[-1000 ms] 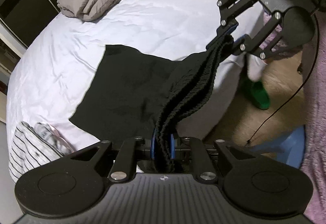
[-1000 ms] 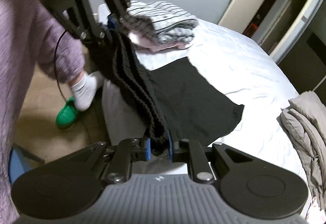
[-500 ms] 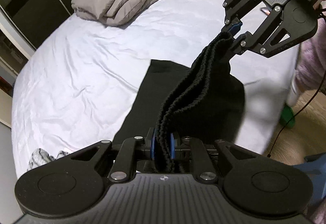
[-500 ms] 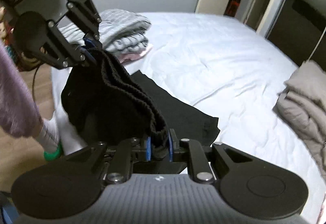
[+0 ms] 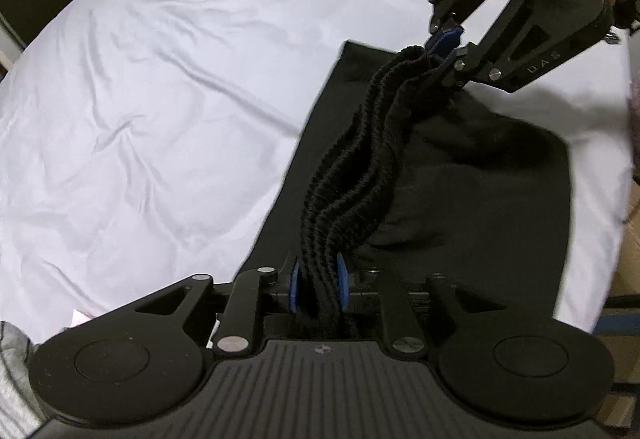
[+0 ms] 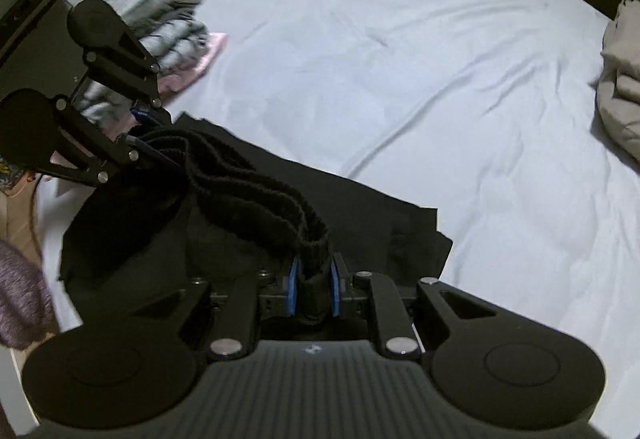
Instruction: Fold clothes
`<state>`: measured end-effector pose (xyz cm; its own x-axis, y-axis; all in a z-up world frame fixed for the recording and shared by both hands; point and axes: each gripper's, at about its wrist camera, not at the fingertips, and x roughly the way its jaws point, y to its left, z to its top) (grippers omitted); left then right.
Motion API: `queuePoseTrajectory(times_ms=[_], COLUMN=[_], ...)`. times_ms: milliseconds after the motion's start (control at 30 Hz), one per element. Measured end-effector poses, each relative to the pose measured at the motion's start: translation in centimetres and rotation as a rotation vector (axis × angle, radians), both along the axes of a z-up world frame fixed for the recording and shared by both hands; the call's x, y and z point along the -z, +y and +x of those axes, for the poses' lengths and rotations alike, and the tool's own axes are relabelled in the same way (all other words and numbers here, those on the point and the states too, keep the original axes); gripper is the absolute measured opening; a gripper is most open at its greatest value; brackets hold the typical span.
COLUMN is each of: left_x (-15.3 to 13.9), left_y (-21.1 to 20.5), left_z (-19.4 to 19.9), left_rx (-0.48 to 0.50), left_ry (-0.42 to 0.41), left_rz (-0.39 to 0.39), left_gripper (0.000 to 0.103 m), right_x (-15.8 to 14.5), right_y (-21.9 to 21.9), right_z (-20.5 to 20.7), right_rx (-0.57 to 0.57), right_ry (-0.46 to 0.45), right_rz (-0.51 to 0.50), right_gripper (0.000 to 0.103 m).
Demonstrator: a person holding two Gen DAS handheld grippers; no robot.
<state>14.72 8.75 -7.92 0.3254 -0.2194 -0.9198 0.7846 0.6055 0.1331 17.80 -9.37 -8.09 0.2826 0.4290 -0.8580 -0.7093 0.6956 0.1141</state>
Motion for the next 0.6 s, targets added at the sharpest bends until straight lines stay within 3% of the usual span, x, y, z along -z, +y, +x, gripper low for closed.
queuePoseTrajectory(times_ms=[100, 200, 300, 433, 467, 533, 600], left_x=[1.0, 1.5, 1.3, 0.0, -0.4, -1.0, -1.7], left_y=[0.3, 0.7, 1.2, 2.6, 3.0, 3.7, 4.4], left_z=[1.1, 2.0, 2.4, 1.7, 1.5, 1.2, 0.8], left_rx=[-0.028, -0.093, -0.175, -0.321, -0.357, -0.430, -0.502], left_ry=[-0.005, -0.037, -0.102, -0.071, -0.064, -0.048, -0.033], left_rz=[-0.005, -0.004, -0.007, -0.083, -0.102, -0.140, -0.178], left_gripper=[0.026, 0.044, 0.046, 0.049, 0.051, 0.055, 0.061], right_x=[1.1, 2.0, 2.1, 1.4, 1.2, 0.6, 0.1], right_y=[0.0, 0.0, -0.3, -1.4, -1.7, -2.5, -3.3], right_z=[1.4, 2.1, 2.3, 2.2, 2.1, 1.7, 1.4], right_rx=[0.038, 0.085, 0.124, 0.195, 0.211, 0.249, 0.278], right_ry=[0.023, 0.025, -0.004, -0.004, -0.001, 0.004, 0.020], right_rz=[0.009, 0.006, -0.002, 0.038, 0.050, 0.085, 0.118], right_gripper=[0.019, 0.032, 0.041, 0.048, 0.052, 0.071, 0.073])
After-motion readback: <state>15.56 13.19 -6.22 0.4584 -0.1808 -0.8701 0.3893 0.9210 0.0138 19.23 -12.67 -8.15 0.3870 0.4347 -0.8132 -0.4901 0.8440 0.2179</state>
